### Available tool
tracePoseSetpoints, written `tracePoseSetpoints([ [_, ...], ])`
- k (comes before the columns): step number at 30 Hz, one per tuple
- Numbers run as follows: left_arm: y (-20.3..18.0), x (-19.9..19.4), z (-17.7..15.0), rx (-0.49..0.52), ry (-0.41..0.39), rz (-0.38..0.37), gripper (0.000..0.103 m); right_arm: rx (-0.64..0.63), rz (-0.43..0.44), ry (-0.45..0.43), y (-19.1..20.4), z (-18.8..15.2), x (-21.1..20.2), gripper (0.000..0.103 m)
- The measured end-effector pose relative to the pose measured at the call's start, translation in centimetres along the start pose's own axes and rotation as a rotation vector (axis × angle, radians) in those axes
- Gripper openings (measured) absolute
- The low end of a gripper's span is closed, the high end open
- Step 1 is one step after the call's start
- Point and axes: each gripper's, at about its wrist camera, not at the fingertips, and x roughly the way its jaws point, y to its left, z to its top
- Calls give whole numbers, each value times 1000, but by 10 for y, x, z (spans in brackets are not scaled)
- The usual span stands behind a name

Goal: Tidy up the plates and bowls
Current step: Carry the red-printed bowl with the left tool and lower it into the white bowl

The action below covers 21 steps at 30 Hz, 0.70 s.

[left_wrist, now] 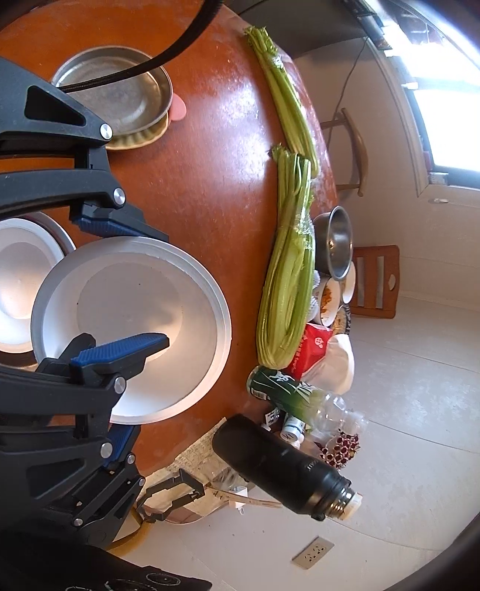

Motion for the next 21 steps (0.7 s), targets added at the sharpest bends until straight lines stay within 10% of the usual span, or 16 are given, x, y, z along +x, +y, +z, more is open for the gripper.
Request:
tracePoseSetpoints([
  [21, 12, -43, -41, -38, -30, 11, 47, -61, 40, -22, 40, -20, -36, 55],
])
